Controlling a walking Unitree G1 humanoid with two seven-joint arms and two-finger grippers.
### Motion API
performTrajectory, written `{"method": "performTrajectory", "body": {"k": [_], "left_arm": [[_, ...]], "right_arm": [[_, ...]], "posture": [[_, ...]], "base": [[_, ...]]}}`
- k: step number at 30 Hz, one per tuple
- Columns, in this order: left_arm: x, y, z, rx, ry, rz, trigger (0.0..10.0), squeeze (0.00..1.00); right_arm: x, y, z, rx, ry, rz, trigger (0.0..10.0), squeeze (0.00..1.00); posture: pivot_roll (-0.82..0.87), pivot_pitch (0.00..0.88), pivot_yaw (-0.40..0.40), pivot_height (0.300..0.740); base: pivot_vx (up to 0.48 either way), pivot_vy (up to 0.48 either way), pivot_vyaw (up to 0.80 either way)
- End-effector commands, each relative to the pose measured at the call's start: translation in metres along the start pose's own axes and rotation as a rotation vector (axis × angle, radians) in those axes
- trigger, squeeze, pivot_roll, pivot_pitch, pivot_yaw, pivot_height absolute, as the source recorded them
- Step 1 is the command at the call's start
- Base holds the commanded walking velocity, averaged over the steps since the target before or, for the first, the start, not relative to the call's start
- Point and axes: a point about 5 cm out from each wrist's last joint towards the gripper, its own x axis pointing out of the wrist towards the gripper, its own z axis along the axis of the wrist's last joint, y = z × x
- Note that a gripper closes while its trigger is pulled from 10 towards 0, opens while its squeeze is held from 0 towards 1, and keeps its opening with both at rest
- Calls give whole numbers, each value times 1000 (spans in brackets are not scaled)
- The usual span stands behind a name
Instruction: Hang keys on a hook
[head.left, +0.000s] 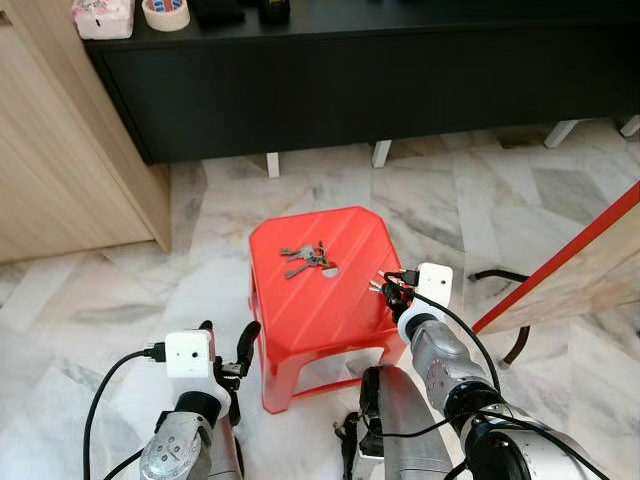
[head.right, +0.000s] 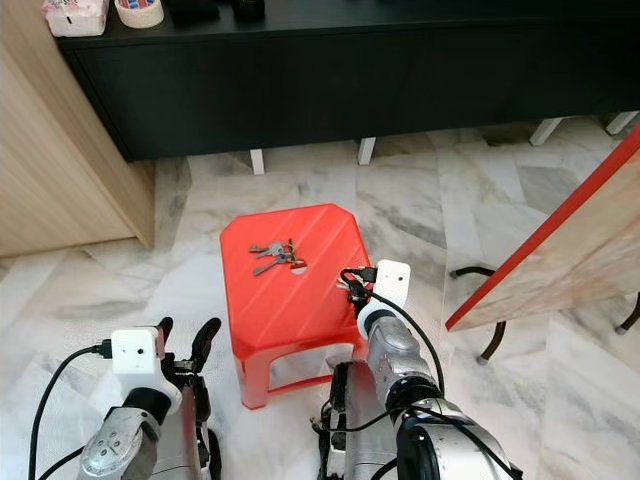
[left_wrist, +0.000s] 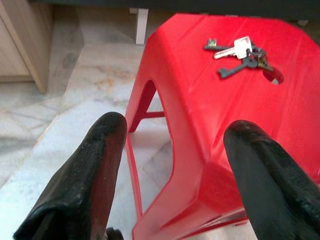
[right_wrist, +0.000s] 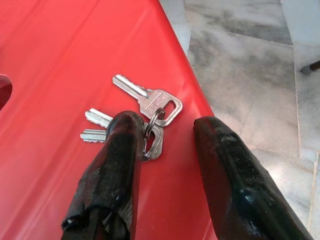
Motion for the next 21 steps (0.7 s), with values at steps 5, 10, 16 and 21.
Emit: {"method": "performTrajectory", "body": {"k": [5, 10, 16, 21], "left_arm": [[-8, -2, -6, 8, 39, 7, 10000, 0], [-10, -2, -7, 7, 45, 8, 10000, 0], [-11, -2, -7, 6, 52, 14, 10000, 0], [-9, -1, -8, 9, 53, 16, 10000, 0]], "right_arm": [[0, -2, -4, 26, 32, -12, 10000, 0], [0, -1, -4, 24, 38, -7, 745, 0], [0, 0, -5, 16, 44, 3, 0, 0], [0, 1, -6, 12, 45, 5, 0, 0]], "posture": [[76, 331, -111, 564], [75, 338, -114, 564], [74, 337, -117, 564], [73, 331, -117, 564]], "base": [[0, 0, 0], [0, 0, 0], [0, 0, 0], [0, 0, 0]]}}
